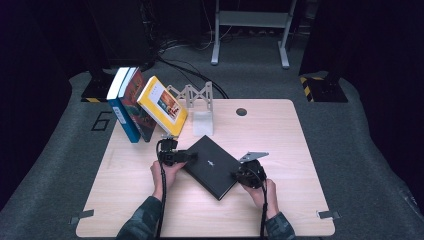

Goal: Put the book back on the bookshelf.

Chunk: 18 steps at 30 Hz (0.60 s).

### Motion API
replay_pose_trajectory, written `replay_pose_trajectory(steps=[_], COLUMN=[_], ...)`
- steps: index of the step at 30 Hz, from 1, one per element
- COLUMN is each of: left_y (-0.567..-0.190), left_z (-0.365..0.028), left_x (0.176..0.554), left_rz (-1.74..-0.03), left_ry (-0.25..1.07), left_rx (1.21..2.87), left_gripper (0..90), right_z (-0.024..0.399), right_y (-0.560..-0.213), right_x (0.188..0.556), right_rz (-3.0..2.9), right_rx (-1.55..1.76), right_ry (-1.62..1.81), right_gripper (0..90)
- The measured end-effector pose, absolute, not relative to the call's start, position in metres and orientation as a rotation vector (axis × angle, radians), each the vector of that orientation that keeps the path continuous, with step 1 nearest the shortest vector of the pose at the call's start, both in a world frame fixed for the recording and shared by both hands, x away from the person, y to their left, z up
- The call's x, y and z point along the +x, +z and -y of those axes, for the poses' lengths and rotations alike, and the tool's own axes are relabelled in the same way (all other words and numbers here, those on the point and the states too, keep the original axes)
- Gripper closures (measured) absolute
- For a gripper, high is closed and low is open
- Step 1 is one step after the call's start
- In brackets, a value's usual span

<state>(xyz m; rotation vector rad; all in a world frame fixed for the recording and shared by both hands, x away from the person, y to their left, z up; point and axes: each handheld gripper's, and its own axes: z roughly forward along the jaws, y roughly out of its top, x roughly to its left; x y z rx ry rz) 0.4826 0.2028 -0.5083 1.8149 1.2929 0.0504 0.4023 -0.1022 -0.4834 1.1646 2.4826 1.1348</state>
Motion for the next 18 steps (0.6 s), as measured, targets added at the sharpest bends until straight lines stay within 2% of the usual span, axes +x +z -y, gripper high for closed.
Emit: replay_pose_trajectory(steps=[5, 9, 18], left_y=[-0.503, -0.502, -0.496], left_z=[-0.199, -0.204, -0.203], left_x=[0.481, 0.48, 0.477], left_rz=[-1.308, -1.328, -1.34], left_ry=[0.096, 0.084, 0.093], left_rx=[1.837, 1.796, 1.81], left_gripper=[34.8, 46.1, 50.1], right_z=[0.103, 0.102, 0.102], right_y=[-0.485, -0.485, -0.488], right_x=[0.402, 0.402, 0.401], right_rz=[-2.465, -2.466, -2.461], right_rx=[1.205, 1.197, 1.203], right_ry=[1.166, 1.17, 1.211], right_gripper=[90.0, 90.0, 90.0])
